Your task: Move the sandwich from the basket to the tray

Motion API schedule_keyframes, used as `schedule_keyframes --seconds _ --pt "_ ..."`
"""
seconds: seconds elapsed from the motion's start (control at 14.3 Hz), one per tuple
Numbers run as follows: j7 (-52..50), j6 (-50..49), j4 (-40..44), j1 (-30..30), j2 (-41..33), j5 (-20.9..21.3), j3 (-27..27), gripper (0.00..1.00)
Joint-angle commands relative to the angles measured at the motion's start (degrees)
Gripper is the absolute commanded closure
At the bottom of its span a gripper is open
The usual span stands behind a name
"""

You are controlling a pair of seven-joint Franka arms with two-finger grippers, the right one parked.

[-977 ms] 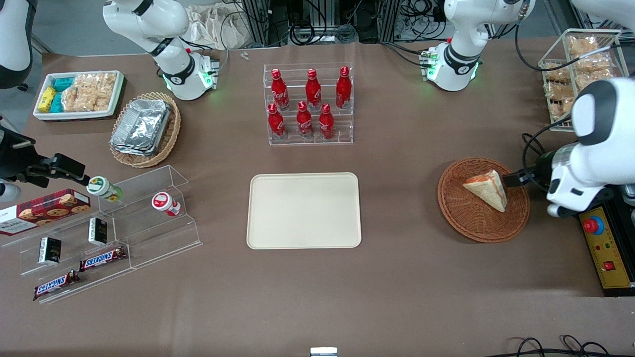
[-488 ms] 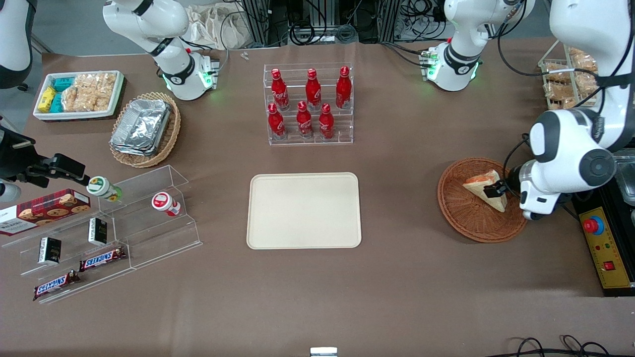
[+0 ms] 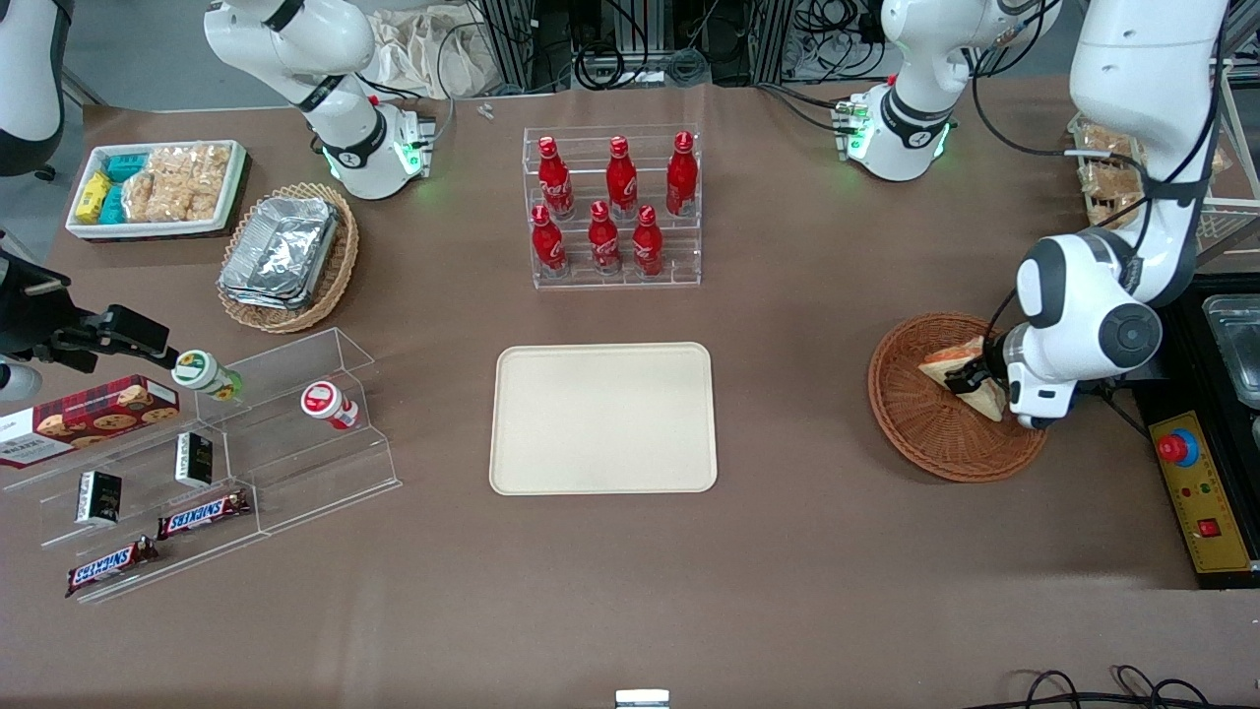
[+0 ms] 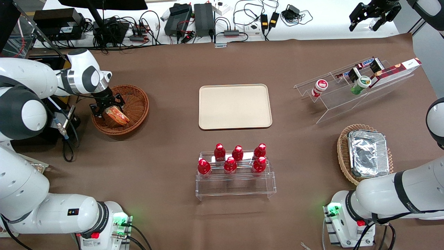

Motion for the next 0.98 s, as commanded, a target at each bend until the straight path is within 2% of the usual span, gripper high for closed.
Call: schedule_keyframes --seconds 0.0,0.07,0.28,0.56,0.91 --pt "-1.0 1.4 0.0 0.0 -0.3 -2.6 0.0 0.93" --pt "-1.0 1.6 0.1 0.0 -0.4 -2.6 0.0 1.00" --pt "-1.1 0.8 0.4 -0.1 -3.8 -2.6 0.0 1.00" --pt "-0.1 -9.3 2.9 -1.2 -10.7 -2.3 -1.9 1.00" --pt "-0.4 -18.5 12.4 -1.7 -10.9 -2.6 -16.1 1.00"
